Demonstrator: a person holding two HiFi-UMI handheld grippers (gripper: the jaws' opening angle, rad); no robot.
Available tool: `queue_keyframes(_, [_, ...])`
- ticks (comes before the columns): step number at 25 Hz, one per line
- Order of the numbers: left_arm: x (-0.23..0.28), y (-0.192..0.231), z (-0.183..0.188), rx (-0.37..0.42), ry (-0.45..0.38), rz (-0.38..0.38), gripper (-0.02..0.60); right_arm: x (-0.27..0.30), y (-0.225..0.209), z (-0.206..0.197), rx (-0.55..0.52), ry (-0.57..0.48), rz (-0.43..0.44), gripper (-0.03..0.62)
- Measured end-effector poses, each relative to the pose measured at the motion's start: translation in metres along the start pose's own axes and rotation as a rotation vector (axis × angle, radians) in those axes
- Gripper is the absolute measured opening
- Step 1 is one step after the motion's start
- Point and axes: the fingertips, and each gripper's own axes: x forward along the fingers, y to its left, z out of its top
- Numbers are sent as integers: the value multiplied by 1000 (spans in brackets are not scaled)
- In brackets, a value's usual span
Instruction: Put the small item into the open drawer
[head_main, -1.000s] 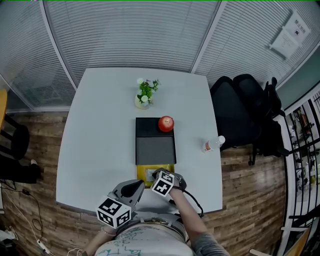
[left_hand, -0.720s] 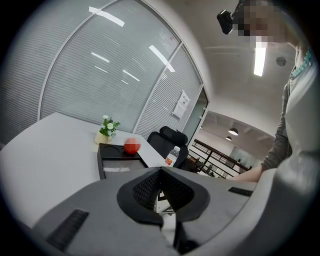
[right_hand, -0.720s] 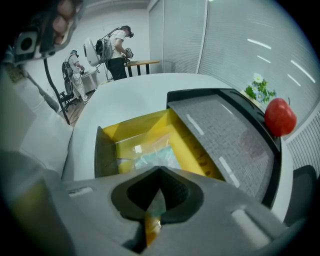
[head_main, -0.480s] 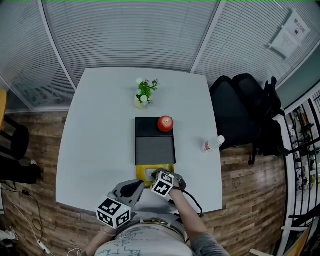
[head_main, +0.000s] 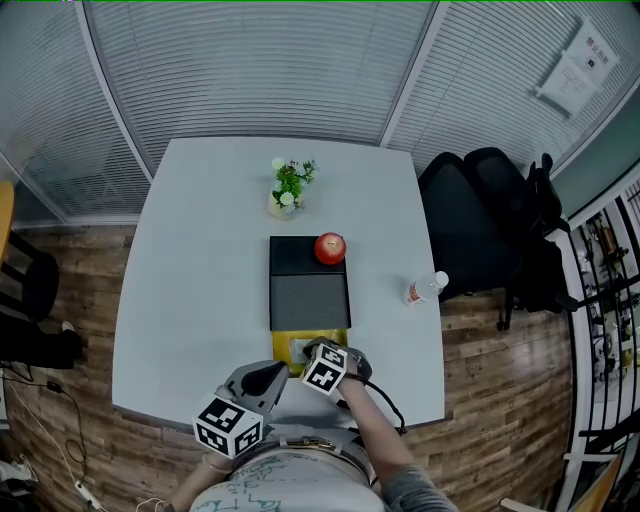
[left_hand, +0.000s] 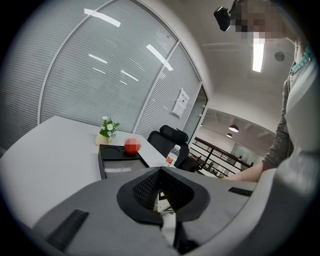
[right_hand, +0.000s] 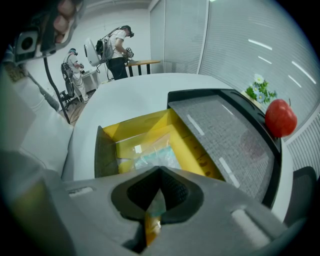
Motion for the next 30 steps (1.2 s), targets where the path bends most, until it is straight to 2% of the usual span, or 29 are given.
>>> queue_keyframes(15, [-2, -4, 1, 3, -2, -2, -3, -5, -1, 1, -17, -10, 0, 12])
queue_keyframes(18, [-3, -6, 1, 3, -1, -2, -3, -9, -1, 3, -16, -19, 10, 43])
queue_keyframes(22, [-3, -5, 1, 2, 0, -2, -3, -17, -2, 5, 12, -39, 37, 122])
queue_keyframes(30, [-4, -6, 2, 19, -7, 7, -3, -35, -5, 6, 31, -76, 51, 202])
